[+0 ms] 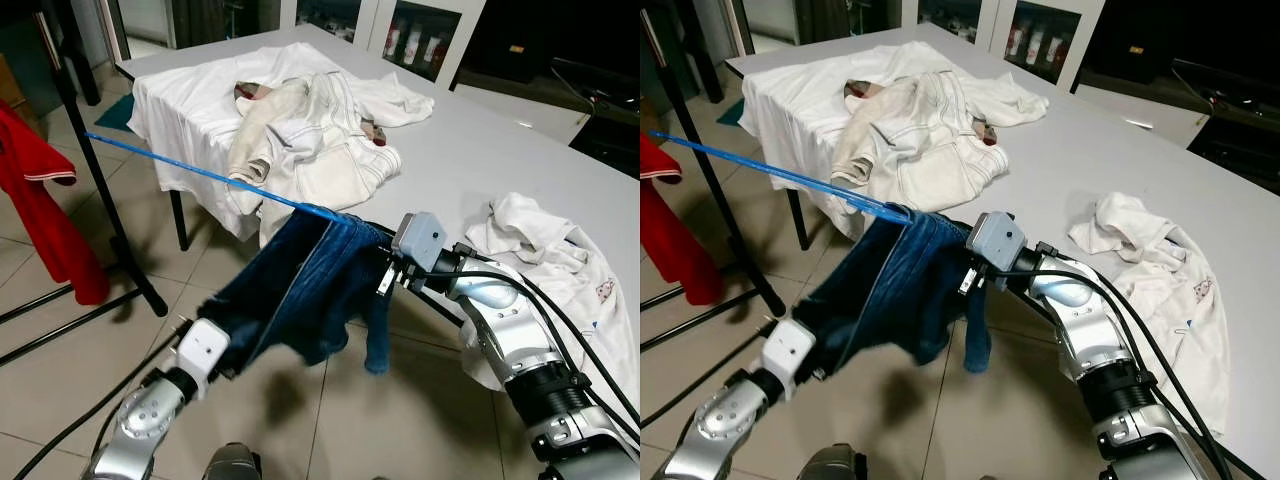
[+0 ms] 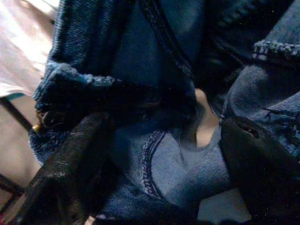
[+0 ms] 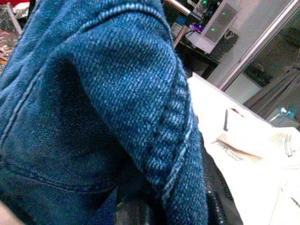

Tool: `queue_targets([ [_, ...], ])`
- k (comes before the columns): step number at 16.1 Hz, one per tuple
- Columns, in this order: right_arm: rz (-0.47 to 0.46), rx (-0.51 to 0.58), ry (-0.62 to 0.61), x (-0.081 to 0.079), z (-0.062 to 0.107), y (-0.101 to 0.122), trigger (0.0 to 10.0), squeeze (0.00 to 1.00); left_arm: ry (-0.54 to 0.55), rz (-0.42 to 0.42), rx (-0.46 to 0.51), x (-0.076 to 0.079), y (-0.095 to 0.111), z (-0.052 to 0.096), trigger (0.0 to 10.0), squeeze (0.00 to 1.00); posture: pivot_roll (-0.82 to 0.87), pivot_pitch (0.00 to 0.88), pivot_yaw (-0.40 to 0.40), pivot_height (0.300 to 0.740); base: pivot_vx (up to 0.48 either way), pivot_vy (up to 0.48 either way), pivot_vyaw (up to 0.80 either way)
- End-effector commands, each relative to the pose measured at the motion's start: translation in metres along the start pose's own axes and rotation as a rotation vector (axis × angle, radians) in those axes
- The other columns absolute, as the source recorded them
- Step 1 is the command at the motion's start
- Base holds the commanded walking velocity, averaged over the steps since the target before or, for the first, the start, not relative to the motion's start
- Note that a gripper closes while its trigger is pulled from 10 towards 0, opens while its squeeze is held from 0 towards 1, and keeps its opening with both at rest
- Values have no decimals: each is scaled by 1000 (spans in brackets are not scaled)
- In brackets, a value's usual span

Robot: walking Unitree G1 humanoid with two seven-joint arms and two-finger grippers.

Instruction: Hang hanger

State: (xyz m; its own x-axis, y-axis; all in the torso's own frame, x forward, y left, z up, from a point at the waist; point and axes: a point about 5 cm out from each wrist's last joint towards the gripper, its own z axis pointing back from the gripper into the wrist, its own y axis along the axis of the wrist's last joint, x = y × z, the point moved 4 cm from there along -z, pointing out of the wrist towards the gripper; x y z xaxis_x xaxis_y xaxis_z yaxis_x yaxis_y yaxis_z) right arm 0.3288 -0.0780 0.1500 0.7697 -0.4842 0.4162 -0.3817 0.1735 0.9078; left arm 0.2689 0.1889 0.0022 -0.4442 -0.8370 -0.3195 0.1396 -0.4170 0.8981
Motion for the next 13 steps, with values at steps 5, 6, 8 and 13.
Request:
queue_targets([
  [5, -4, 26, -83, 18, 8, 10, 0, 0, 88, 41, 181, -2, 24, -1, 10000, 1000, 194, 2, -110, 710, 0, 0, 0],
  [6, -6, 18, -90, 19, 9, 9, 0, 0, 110, 52, 212, -2, 28, 1, 10000, 1000, 192, 6, -112, 710, 0, 0, 0],
  [8, -7, 0, -100, 20, 12, 5, 0, 0, 172, 69, 258, -7, 32, 7, 10000, 1000, 192, 6, -112, 710, 0, 0, 0],
  [13, -4, -16, -120, 24, 10, 3, 0, 0, 196, 97, 289, -7, 34, 10, 10000, 0, 198, 5, -116, 710, 0, 0, 0],
])
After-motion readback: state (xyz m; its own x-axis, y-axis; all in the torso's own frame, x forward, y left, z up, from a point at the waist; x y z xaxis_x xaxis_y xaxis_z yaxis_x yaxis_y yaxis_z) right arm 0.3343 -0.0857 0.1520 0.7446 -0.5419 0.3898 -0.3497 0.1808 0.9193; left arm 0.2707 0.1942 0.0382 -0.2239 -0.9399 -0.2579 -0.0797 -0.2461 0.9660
